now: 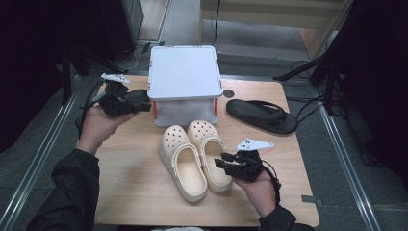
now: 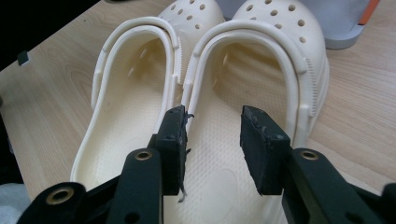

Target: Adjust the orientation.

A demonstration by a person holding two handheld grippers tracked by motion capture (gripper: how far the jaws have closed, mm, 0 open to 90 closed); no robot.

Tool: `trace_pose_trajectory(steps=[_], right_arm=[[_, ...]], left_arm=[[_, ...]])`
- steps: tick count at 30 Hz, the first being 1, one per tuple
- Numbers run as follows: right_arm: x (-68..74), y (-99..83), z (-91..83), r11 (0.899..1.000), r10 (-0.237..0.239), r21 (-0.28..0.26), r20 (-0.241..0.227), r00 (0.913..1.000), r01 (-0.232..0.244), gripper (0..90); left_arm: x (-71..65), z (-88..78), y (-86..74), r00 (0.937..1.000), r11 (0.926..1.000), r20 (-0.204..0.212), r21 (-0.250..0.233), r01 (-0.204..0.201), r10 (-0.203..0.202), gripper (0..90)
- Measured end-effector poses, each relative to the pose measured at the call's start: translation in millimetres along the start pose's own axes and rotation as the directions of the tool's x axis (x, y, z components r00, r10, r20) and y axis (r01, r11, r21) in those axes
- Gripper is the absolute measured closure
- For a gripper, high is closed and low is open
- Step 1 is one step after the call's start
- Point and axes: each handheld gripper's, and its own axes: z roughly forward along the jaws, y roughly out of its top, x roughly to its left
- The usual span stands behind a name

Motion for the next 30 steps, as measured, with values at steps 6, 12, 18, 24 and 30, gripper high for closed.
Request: trace_pose_trajectory(steps=[6,12,18,24,30], right_arm=[[2.8,-1.5,7.7,1.000,0.003,0.011,-0.001,1.0000,-0.003,60.3],[7.0,-0.3,13.4,1.000,0.004,0.017,0.009,1.0000,-0.004,54.3],[14.0,0.8,21.9,1.000,0.001,0.021,0.005,1.0000,-0.001,47.0],[18.4,1.9,33.1,0.999,0.007,0.037,0.003,1.0000,-0.007,45.7],[23.5,5.3,49.0,0.998,0.002,0.060,0.004,1.0000,-0.002,41.3]], left_arm=[[6.5,2.3,16.6,0.9997,0.9990,-0.023,-0.043,-0.010,0.009,90.0],[10.9,21.1,23.3,0.9936,0.9987,-0.113,-0.047,-0.017,0.011,89.9],[15.9,23.6,23.8,0.9956,0.9984,-0.093,-0.055,-0.013,0.008,89.9],[18.2,24.1,29.0,0.9969,0.9997,-0.078,-0.022,-0.007,0.005,88.8],[19.3,25.8,28.1,0.9950,0.9994,-0.099,-0.028,-0.018,0.015,90.0]])
